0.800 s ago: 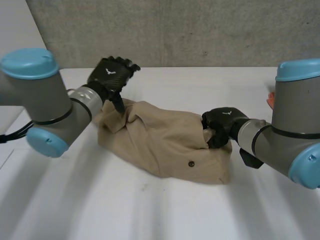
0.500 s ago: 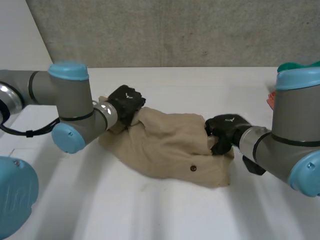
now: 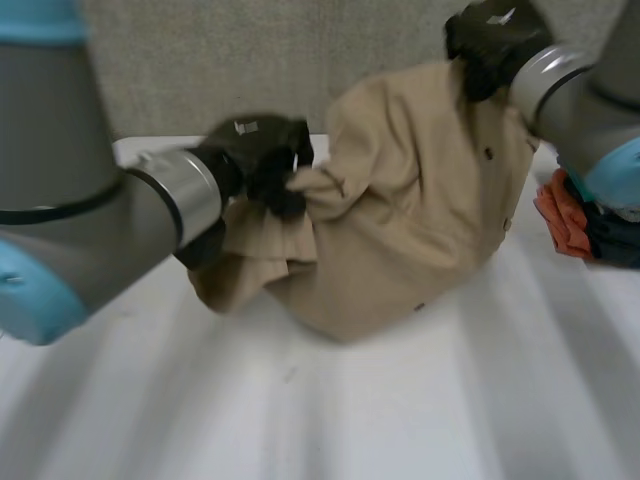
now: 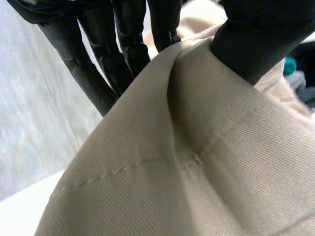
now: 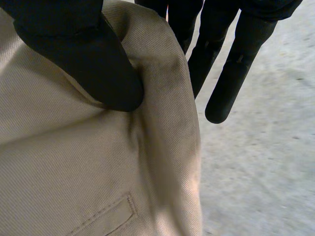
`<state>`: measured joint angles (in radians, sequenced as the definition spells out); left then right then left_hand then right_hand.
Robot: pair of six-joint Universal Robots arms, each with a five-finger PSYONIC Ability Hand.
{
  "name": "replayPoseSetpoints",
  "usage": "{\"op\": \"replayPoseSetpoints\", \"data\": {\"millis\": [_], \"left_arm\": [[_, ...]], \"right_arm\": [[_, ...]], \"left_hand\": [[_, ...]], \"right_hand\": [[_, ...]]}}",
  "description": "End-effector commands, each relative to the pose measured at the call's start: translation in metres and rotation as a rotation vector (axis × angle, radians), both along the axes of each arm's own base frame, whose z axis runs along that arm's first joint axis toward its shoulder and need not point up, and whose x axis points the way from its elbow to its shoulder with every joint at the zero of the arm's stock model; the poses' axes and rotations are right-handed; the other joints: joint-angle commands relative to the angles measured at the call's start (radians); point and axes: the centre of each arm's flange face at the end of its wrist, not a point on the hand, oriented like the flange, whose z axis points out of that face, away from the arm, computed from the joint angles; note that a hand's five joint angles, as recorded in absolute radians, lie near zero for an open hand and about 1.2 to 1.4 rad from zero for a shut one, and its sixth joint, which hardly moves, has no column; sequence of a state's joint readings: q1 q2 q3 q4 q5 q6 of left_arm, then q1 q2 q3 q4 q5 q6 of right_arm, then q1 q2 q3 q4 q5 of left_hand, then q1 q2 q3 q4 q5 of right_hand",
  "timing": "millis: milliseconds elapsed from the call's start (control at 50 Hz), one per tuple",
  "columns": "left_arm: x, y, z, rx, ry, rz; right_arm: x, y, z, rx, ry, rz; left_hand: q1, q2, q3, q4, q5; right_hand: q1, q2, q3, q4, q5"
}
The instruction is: Fold the laundry.
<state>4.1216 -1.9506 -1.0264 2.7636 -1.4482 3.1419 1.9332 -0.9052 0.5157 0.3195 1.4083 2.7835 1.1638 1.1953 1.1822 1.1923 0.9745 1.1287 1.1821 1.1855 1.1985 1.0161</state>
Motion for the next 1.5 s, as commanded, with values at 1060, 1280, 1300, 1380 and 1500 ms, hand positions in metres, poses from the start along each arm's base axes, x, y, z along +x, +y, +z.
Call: {"op": "replayPoseSetpoints", "data": {"millis": [1060,1280,1300,1380,1500], "left_arm": [[0.049,-0.099,-0.152,-0.214,-0.579,0.039],[0.047,-0.124,-0.188,-0.213,-0.642,0.033],[0.046,-0.125,-0.188,-0.218,-0.639,0.035],[0.042,-0.134,-0.189,-0.245,-0.632,0.058],[0.04,-0.137,-0.175,-0.282,-0.593,0.104]], "right_arm": [[0.012,0.084,-0.166,0.603,0.09,0.049],[0.04,0.069,-0.217,0.442,0.076,0.002],[0.042,0.068,-0.218,0.424,0.073,0.009],[0.05,0.063,-0.215,0.347,0.071,0.018],[0.045,0.06,-0.177,0.274,0.034,-0.007]], "left_hand": [[-0.815,-0.847,-0.834,-0.844,-0.8],[-0.795,-0.826,-0.813,-0.823,-0.78],[-0.78,-0.812,-0.799,-0.809,-0.765],[-0.456,-0.487,-0.474,-0.484,-0.441],[0.232,0.201,0.214,0.204,0.247]], "right_hand": [[-0.784,-0.837,-0.841,-0.854,-0.846],[-0.491,-0.545,-0.548,-0.561,-0.553],[-0.36,-0.413,-0.416,-0.429,-0.421],[0.268,0.214,0.211,0.198,0.206],[0.268,0.214,0.211,0.198,0.206]]}}
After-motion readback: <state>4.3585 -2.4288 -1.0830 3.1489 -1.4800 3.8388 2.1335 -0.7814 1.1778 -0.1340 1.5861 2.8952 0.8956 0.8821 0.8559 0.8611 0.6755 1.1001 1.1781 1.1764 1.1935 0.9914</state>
